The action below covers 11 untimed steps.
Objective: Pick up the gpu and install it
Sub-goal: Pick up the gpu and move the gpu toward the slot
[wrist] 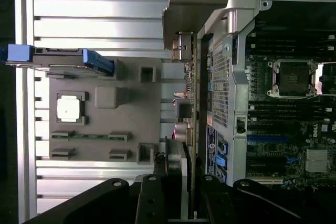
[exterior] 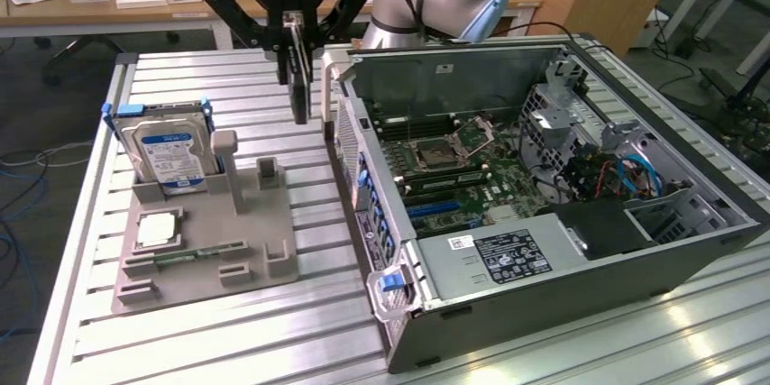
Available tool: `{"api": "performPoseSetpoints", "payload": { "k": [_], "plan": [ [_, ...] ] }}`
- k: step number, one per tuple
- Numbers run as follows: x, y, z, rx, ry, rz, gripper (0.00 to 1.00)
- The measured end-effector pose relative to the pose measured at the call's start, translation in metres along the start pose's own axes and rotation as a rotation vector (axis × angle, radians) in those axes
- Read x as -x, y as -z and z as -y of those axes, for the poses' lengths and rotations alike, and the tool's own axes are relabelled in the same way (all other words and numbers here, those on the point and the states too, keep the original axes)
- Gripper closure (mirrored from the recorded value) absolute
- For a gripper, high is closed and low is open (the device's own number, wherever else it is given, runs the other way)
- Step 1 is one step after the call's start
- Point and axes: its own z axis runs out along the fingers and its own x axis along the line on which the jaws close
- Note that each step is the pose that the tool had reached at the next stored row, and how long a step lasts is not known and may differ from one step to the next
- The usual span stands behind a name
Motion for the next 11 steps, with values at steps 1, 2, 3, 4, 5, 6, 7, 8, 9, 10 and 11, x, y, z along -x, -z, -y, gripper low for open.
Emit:
{"api": "performPoseSetpoints", "payload": {
  "k": [1, 2, 3, 4, 5, 6, 7, 8, 9, 10, 11],
  "plan": [
    [0.001, 0.0000, 0.0000, 0.0000, 0.000, 0.0001, 0.72],
    [0.002, -0.0001, 0.0000, 0.0000, 0.000, 0.0001, 0.72],
    [0.003, -0.0001, 0.0000, 0.0000, 0.000, 0.0001, 0.72],
    [0.004, -0.0001, 0.0000, 0.0000, 0.000, 0.0001, 0.72],
    [0.005, -0.0001, 0.0000, 0.0000, 0.000, 0.0001, 0.72],
    [0.006, 0.0000, 0.0001, 0.0000, 0.000, 0.0000, 0.72],
    [0.007, -0.0001, 0.0001, 0.0000, 0.000, 0.0000, 0.72],
    [0.009, -0.0001, 0.0001, 0.0000, 0.000, 0.0000, 0.72],
    [0.010, 0.0000, 0.0001, 0.0000, 0.000, -0.0002, 0.72],
    [0.011, -0.0001, 0.0001, 0.0000, 0.000, -0.0003, 0.72],
    [0.013, -0.0001, 0.0002, 0.0000, 0.000, -0.0004, 0.72]
  ]
}}
